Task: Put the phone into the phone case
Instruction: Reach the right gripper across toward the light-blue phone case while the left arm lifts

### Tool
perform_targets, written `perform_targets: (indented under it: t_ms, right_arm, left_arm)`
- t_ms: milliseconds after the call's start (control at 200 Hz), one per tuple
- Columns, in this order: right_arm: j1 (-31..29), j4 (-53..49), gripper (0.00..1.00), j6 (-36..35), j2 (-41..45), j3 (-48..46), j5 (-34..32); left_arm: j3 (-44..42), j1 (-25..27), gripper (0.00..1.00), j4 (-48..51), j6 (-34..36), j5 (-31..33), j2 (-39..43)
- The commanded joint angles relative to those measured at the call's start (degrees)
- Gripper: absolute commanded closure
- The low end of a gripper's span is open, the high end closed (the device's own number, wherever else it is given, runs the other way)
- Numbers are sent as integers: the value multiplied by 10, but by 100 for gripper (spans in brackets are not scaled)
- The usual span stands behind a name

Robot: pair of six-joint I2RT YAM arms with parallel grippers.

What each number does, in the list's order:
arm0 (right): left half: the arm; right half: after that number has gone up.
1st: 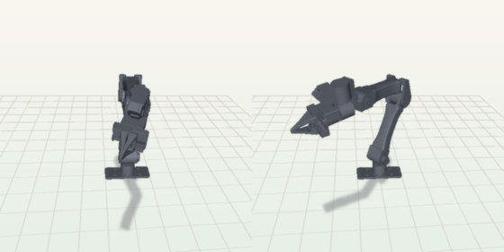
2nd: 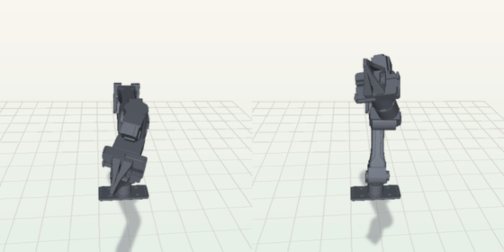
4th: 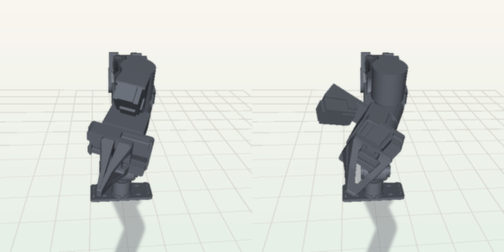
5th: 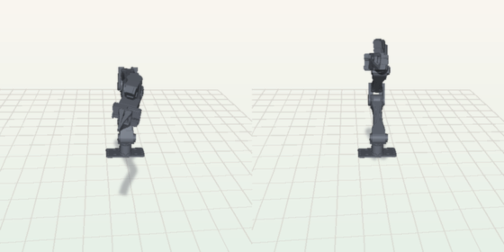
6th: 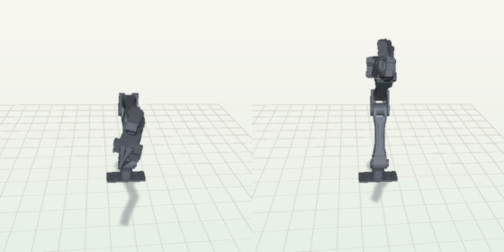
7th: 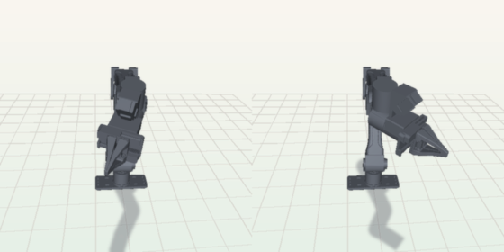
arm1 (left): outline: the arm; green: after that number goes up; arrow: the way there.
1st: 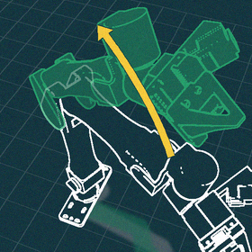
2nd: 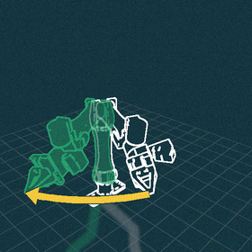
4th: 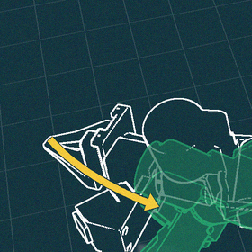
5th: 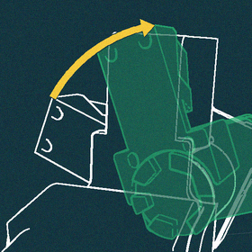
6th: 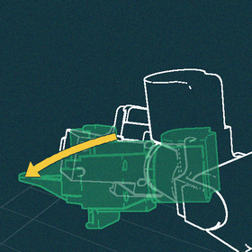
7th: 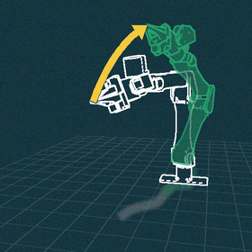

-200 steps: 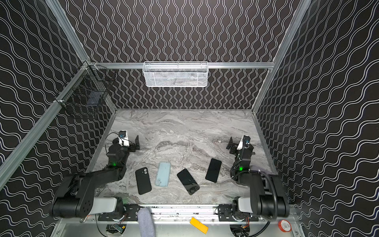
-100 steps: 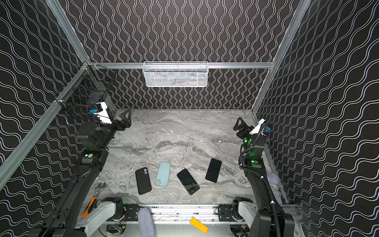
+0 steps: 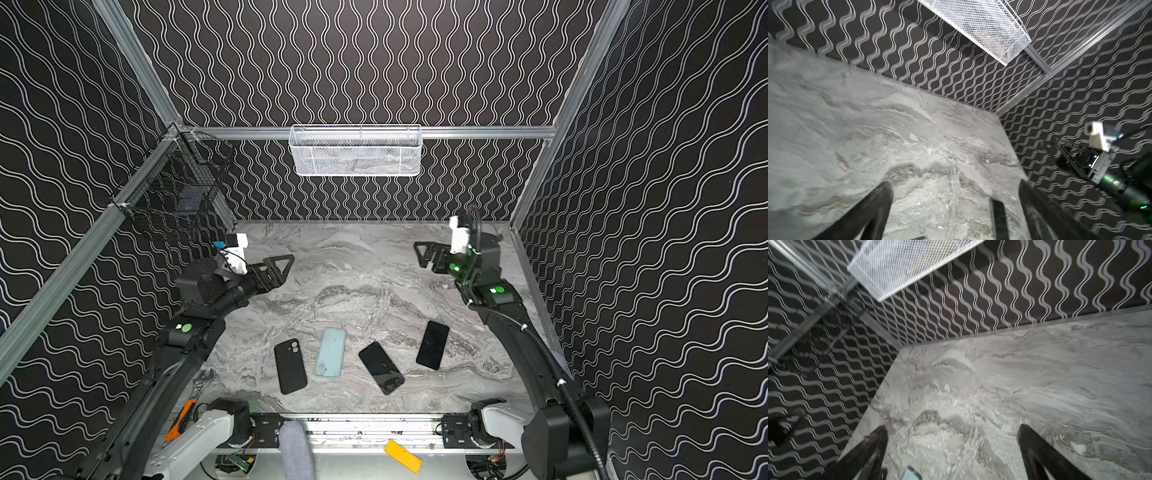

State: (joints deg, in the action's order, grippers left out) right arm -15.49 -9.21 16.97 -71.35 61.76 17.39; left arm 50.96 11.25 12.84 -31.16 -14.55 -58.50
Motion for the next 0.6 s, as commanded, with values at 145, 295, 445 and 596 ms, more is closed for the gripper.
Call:
perform_targets:
  t_ms: [145, 295, 445, 596]
  right_arm:
    - [-164, -218, 1, -152, -96, 98, -75]
    - [-226, -251, 3, -185, -148, 135, -96]
    - [-291, -253, 10, -210, -200, 148, -132]
    - [-345, -264, 16, -235, -277, 190, -146]
  left_arm:
    - [-47, 26, 1, 122, 55, 205, 91]
    - [-79, 26, 1, 138, 30, 282, 179]
    - [-92, 26, 1, 175, -16, 394, 241]
    - [-86, 25, 1, 190, -25, 438, 254]
